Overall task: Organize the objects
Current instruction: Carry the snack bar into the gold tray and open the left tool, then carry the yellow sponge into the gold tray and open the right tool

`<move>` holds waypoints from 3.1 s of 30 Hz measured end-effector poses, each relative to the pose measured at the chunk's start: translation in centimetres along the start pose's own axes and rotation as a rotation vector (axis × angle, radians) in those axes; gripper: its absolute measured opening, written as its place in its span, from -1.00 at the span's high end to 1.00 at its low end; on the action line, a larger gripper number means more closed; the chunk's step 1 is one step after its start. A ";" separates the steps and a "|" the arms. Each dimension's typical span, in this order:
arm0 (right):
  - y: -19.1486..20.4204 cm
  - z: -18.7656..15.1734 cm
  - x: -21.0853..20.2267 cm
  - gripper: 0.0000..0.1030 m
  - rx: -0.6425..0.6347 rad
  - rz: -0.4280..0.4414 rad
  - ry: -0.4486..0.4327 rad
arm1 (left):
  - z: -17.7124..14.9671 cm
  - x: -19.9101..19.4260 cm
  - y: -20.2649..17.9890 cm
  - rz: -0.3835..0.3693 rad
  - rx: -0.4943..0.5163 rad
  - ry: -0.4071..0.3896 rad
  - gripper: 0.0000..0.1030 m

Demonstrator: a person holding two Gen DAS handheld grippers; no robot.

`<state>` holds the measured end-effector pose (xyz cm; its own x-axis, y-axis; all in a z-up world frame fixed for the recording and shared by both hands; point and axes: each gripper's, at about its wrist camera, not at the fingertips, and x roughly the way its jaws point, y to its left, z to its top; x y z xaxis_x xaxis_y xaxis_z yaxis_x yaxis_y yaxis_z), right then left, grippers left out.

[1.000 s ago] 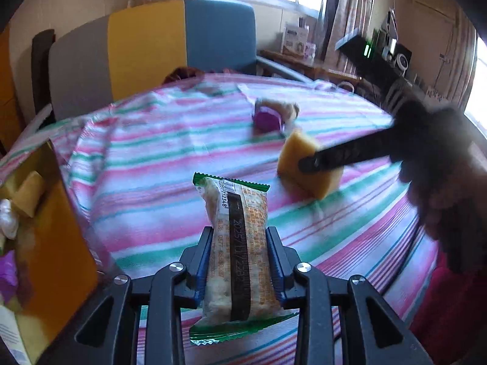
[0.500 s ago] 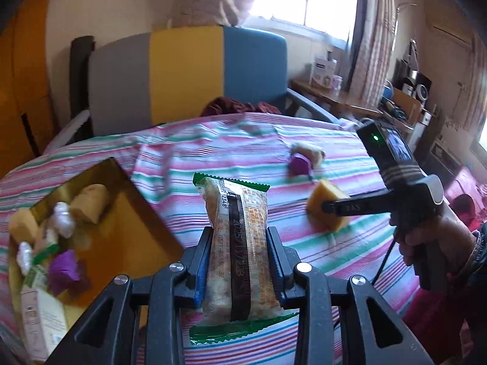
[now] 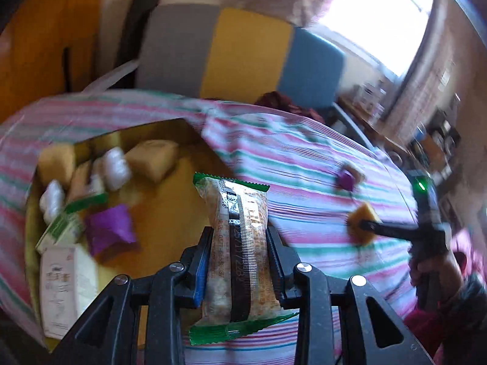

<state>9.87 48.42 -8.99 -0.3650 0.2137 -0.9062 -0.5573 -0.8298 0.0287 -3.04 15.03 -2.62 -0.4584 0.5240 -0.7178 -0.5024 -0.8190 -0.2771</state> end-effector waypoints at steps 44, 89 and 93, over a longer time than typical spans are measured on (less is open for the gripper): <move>0.5 -0.1 -0.1 0.08 -0.029 -0.017 -0.002 | 5.1 3.9 4.1 0.202 -0.096 -0.022 0.23; 26.8 2.7 -7.2 0.10 -0.304 0.360 -0.132 | -0.5 -7.2 9.9 0.309 -0.113 -0.183 0.23; 31.4 3.6 -6.5 0.10 -0.365 0.393 -0.116 | -0.7 -7.3 10.8 0.325 -0.124 -0.186 0.23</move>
<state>-7.95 22.82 -0.73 -0.5849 -0.1104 -0.8036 -0.0751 -0.9791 0.1892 -4.61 2.20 -0.77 -0.7099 0.2572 -0.6556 -0.2223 -0.9652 -0.1378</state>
